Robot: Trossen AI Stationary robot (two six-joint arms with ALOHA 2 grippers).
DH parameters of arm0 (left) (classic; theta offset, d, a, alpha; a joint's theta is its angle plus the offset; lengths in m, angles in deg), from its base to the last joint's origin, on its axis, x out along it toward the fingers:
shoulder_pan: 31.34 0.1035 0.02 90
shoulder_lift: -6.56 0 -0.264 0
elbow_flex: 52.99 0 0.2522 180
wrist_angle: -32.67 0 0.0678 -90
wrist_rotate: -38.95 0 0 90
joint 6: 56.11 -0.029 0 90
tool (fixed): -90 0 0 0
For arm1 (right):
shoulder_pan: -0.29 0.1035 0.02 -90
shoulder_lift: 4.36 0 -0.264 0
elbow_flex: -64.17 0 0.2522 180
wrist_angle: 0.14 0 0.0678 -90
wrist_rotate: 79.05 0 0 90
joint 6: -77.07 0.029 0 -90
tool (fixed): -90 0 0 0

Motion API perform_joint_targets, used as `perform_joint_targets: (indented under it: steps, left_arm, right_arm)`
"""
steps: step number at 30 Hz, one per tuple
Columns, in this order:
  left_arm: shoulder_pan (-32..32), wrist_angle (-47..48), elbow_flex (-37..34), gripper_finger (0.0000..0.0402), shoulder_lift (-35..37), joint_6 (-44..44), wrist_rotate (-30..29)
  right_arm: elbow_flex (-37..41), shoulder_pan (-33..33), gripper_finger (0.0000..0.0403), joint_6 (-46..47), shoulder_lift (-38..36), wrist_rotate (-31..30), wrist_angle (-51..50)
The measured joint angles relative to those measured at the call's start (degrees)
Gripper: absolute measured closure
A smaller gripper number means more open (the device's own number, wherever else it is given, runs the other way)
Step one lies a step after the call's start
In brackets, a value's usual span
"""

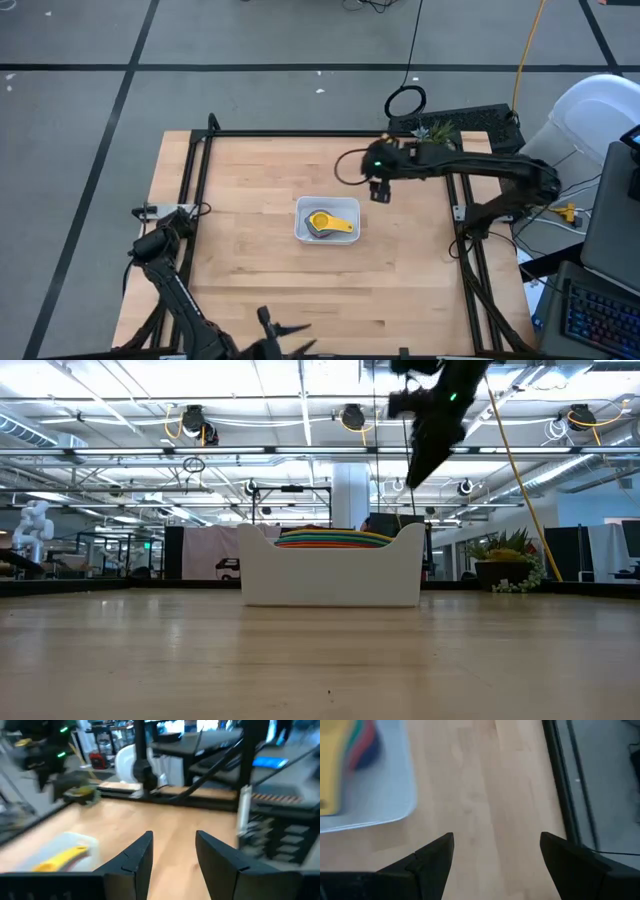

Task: Nest measuring cups in basket
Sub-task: Return to Home Position

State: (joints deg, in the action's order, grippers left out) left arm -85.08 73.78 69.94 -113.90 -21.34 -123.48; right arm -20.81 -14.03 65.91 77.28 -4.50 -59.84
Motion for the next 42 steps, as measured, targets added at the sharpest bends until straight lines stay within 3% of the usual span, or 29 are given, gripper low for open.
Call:
perform_joint_targets:
  steps: [6, 10, 14, 17, 19, 23, 26, 28, 31, 33, 35, 39, 42]
  left_arm:
    - [0.97, 27.32, 0.0, 0.0251, 6.52, 12.8, 0.3]
    - [0.09, 42.62, 0.0, 0.0282, 11.69, 19.93, -1.34]
    - [-1.22, 51.8, -1.25, 0.0343, 16.08, 24.13, -5.88]
    - [-1.69, 52.79, -8.43, 0.039, 20.71, 28.84, -6.72]
    - [-1.61, 50.31, -15.33, 0.0394, 24.65, 32.31, -6.78]
    - [-0.86, 33.21, -30.65, 0.0398, 32.03, 31.03, -6.94]
    - [1.33, 10.07, -40.81, 0.0399, 37.13, 16.66, -2.9]
    - [4.84, -10.49, -47.46, 0.0399, 39.64, 1.2, 5.14]
    - [12.39, -43.5, -57.4, 0.04, 41.1, -22.63, 25.48]
    - [18.02, -58.48, -62.84, 0.04, 41.25, -29.79, 36.6]
    - [23.34, -64.72, -67.11, 0.04, 41.28, -30.75, 42.43]
    - [31.35, -66.83, -72.73, 0.04, 41.17, -25.63, 50.14]
    - [33.45, -66.66, -74.79, 0.0401, 41.19, -26.42, 51.17]
  right_arm:
    - [0.0, 2.7, 0.0117, 5.79, -11.76, 6.4, -3.78]
    - [0.0, 6.6, 0.0117, 7.48, -19.98, 6.63, -3.67]
    - [3.45, 10.42, 0.0117, 8.4, -28.17, 6.63, -0.41]
    - [10.2, 12.39, 0.0123, 10.73, -35.24, 6.49, 3.9]
    - [15.05, 13.41, 0.0136, 13.52, -39.54, 5.72, 5.33]
    - [21.08, 15.33, 0.0213, 17.79, -46.26, 5.01, 6.22]
    - [22.46, 16.7, 0.0315, 19.4, -49.39, 5.12, 6.34]
    - [22.58, 17.8, 0.0378, 19.25, -50.52, 5.14, 6.21]
    - [22.59, 19.43, 0.0397, 19.97, -51.02, 5.26, 5.73]
    - [22.98, 20.73, 0.0401, 20.77, -51.01, 5.23, 5.43]
    - [24.49, 22.25, 0.0402, 22.29, -51.47, 5.12, 5.4]
    - [29.81, 24.94, 0.0403, 24.02, -53.71, 3.31, 6.37]
    - [35.14, 26.33, 0.0403, 21.4, -56.91, 1.68, 13.12]
